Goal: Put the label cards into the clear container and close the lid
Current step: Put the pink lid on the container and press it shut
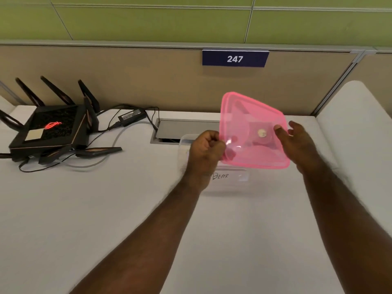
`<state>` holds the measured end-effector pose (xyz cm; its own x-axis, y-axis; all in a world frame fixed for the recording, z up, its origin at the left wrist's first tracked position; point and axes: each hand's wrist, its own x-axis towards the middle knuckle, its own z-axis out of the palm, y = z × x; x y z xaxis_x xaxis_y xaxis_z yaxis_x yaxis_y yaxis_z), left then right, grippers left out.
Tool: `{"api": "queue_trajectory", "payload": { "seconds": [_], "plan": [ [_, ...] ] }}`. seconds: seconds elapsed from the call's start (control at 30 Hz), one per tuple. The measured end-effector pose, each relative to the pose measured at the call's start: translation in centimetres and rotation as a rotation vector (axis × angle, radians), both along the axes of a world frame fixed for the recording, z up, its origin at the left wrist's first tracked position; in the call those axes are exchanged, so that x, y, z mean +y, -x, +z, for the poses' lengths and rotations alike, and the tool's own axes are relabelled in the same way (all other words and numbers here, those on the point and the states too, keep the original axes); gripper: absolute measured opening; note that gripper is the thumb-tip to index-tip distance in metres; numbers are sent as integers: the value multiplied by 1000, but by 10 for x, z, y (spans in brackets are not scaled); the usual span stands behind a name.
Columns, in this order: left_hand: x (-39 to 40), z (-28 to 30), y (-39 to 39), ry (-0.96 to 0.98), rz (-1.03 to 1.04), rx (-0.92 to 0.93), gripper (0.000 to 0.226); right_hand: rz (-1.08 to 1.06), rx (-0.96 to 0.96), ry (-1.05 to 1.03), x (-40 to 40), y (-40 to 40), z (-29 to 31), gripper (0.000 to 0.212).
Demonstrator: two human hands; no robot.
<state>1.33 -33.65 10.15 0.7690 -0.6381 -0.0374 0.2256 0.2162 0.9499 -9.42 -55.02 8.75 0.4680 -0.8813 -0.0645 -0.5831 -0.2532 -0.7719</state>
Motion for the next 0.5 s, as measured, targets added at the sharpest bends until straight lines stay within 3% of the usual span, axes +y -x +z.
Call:
{"api": "queue_trajectory", "payload": {
  "seconds": [0.2,0.37,0.5],
  "plan": [
    [41,-33,-38,-55,67,192,19,75,136,42,15,-27,-16,57],
    [64,-58,-59,-463,199,20,10,60,191,8,35,-34,-30,61],
    [69,-66,-61,-697,256,-140,18,77,262,41,50,-38,-38,64]
  ]
}}
